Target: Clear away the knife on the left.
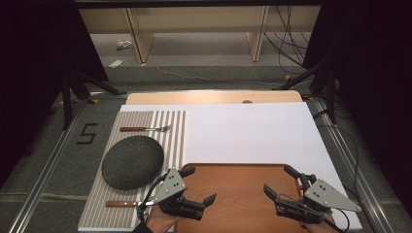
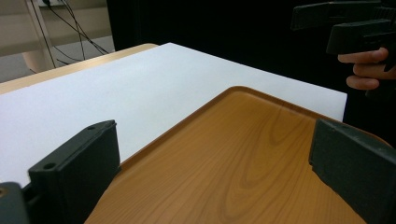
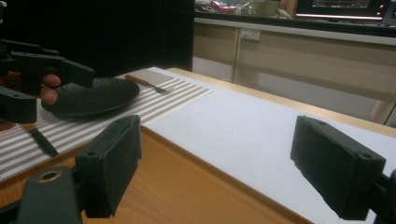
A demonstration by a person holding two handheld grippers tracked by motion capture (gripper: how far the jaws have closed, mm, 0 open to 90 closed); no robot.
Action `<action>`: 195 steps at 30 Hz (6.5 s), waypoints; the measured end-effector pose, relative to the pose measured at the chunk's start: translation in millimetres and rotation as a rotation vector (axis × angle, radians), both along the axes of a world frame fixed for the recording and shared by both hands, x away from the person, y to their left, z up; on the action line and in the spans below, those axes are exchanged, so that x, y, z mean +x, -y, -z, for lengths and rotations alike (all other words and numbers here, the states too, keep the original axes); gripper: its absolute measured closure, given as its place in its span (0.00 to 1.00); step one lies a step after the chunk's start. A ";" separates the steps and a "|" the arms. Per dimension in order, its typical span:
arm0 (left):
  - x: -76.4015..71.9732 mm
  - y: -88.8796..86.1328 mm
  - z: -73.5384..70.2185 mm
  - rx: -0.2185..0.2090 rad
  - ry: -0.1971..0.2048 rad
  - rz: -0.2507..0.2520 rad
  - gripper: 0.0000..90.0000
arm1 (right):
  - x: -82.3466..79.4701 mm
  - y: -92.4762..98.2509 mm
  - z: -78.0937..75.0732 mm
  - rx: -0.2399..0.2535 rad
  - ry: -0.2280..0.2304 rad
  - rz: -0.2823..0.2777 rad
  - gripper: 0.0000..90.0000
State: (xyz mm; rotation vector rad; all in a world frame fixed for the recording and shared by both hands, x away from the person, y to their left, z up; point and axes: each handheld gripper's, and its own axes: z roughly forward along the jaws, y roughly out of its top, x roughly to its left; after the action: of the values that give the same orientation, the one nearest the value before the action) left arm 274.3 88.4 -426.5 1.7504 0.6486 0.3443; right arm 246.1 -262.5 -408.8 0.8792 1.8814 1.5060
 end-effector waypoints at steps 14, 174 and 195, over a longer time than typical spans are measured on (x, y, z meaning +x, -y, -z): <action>6.6 -17.5 -17.3 0.012 0.029 -0.054 0.04 | -0.2 -0.1 -0.1 -0.004 -0.003 0.000 0.19; 45.9 -135.5 9.9 0.794 -0.521 0.064 0.86 | 0.3 -1.3 0.3 -0.010 -0.004 -0.005 0.19; 43.5 -100.2 -12.7 0.508 -0.511 0.053 0.86 | 0.6 -1.4 0.7 -0.010 -0.003 -0.005 0.19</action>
State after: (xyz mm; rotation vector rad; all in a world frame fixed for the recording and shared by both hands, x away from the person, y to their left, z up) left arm 317.8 188.6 -413.8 2.3705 0.9309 0.0120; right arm 246.7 -261.1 -409.5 0.8736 1.8933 1.4977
